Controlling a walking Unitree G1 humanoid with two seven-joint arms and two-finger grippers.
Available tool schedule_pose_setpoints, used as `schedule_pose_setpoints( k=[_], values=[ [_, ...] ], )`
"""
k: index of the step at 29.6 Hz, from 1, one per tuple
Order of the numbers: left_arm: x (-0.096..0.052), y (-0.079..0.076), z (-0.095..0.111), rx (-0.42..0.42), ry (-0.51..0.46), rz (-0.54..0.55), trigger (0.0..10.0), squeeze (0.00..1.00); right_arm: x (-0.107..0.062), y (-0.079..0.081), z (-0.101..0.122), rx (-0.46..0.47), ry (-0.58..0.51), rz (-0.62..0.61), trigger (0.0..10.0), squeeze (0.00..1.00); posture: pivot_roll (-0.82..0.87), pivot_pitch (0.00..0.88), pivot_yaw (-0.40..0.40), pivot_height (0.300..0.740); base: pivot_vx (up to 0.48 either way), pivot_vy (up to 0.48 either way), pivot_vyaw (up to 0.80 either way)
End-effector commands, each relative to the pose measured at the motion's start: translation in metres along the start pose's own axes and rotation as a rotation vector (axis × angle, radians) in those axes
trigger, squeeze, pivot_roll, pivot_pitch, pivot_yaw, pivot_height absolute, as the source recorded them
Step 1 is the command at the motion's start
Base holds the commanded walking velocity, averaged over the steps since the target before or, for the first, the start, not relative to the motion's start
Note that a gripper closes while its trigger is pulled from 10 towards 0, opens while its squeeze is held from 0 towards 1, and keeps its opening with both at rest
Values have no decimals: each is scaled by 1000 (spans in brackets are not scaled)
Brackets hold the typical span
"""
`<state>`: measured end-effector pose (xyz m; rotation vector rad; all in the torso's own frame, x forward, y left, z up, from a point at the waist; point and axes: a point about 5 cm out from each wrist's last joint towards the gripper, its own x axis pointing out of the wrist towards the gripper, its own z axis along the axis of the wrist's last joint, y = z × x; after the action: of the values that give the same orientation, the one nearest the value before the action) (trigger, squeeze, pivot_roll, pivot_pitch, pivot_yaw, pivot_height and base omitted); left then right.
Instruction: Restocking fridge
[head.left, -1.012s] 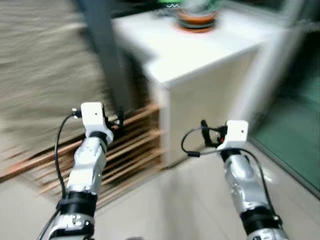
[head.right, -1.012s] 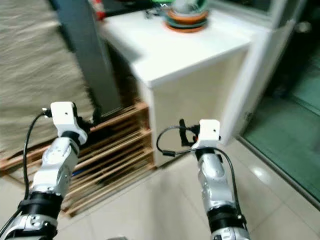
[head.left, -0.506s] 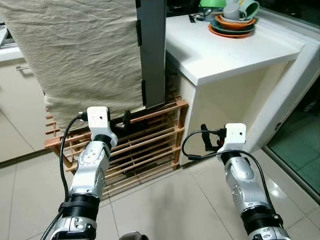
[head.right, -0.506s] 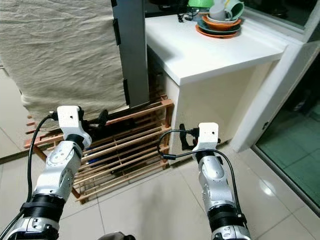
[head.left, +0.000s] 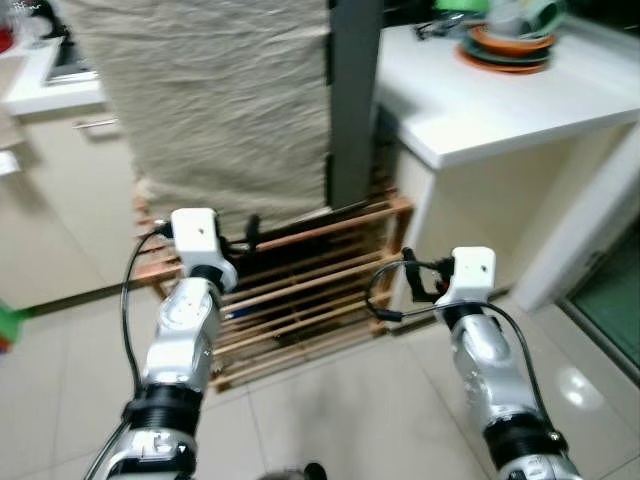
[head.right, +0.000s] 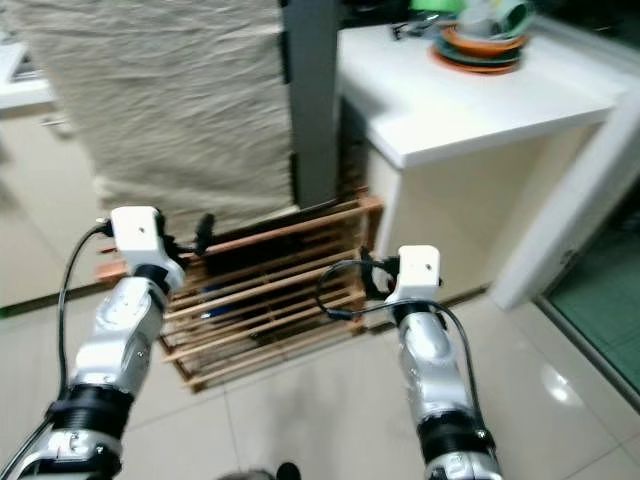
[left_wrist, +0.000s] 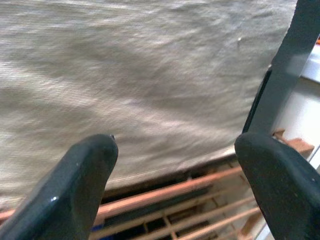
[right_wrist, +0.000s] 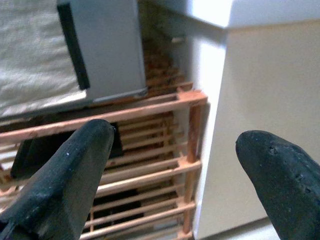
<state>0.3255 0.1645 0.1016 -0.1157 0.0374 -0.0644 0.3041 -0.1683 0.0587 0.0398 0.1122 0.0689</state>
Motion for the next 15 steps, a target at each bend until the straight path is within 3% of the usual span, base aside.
schedule_pose_setpoints(
  k=[1, 15],
  values=[
    [2, 2, 3, 2, -5, 1, 10000, 0, 1, 0, 3, 16, -21, -7, 10000, 0, -88, 0, 44, 740, 0, 480, 0],
    [0, 5, 2, -30, 3, -4, 10000, 0, -3, 1, -1, 17, -17, 5, 10000, 0, -88, 0, 40, 740, 0, 480, 0]
  ],
)
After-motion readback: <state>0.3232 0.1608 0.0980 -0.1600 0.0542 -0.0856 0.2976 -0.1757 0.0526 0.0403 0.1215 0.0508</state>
